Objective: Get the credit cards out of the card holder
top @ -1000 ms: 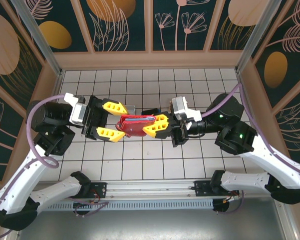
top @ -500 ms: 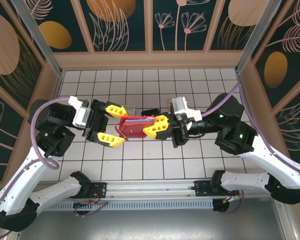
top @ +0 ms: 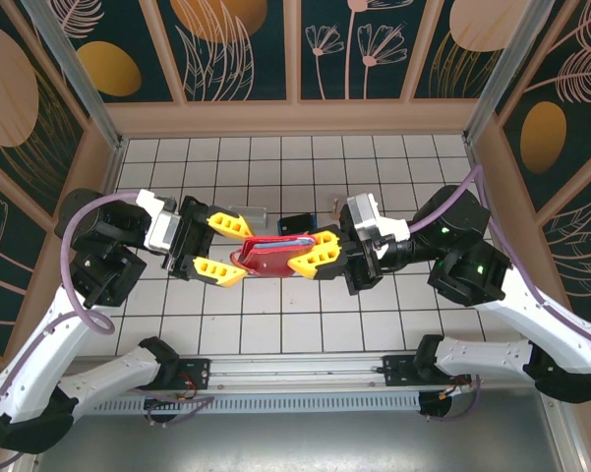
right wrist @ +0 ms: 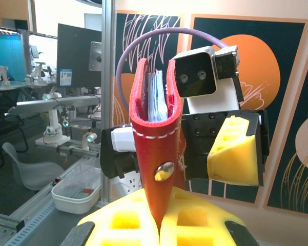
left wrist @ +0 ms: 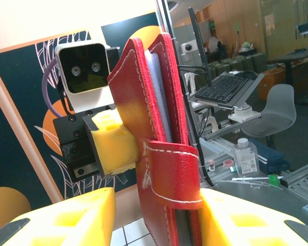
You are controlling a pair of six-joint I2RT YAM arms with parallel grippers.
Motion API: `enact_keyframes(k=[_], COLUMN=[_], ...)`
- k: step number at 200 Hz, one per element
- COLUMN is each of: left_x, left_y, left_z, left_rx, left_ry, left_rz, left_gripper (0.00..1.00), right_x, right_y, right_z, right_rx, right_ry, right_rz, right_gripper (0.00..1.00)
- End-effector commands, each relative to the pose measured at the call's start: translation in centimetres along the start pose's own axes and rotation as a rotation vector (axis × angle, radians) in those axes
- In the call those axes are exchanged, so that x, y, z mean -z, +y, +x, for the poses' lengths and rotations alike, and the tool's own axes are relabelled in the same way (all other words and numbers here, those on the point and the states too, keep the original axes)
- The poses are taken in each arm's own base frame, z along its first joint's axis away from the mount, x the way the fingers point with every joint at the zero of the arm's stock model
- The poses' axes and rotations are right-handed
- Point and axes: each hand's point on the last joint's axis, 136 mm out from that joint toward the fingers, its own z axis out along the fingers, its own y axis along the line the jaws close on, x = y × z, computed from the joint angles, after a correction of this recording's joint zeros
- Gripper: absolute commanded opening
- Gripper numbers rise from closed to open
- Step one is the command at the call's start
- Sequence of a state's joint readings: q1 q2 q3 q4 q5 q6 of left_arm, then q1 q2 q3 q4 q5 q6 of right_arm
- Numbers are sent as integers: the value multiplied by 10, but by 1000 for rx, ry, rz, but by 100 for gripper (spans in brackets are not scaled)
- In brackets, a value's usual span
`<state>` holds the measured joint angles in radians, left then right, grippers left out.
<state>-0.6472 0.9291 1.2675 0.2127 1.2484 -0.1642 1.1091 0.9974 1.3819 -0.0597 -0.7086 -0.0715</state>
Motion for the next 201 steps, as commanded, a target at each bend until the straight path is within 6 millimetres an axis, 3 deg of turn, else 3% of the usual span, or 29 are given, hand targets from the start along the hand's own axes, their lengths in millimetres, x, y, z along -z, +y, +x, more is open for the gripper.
enact_keyframes(k=[1, 104, 201], left_x=[-1, -5, -6], left_y=[4, 13, 13], left_z=[-12, -11, -8], left_rx=[-40, -8, 13], left_ry=[-16, -26, -19], left_rz=[-9, 8, 23], left_gripper=[45, 48, 45], right_x=[1, -7, -7], right_y=[9, -10, -13], right_z=[-11, 0, -2], right_rx=[23, 5, 17], right_ry=[-43, -2, 0], right_rz=[-36, 35, 55], right_gripper=[0, 0, 0])
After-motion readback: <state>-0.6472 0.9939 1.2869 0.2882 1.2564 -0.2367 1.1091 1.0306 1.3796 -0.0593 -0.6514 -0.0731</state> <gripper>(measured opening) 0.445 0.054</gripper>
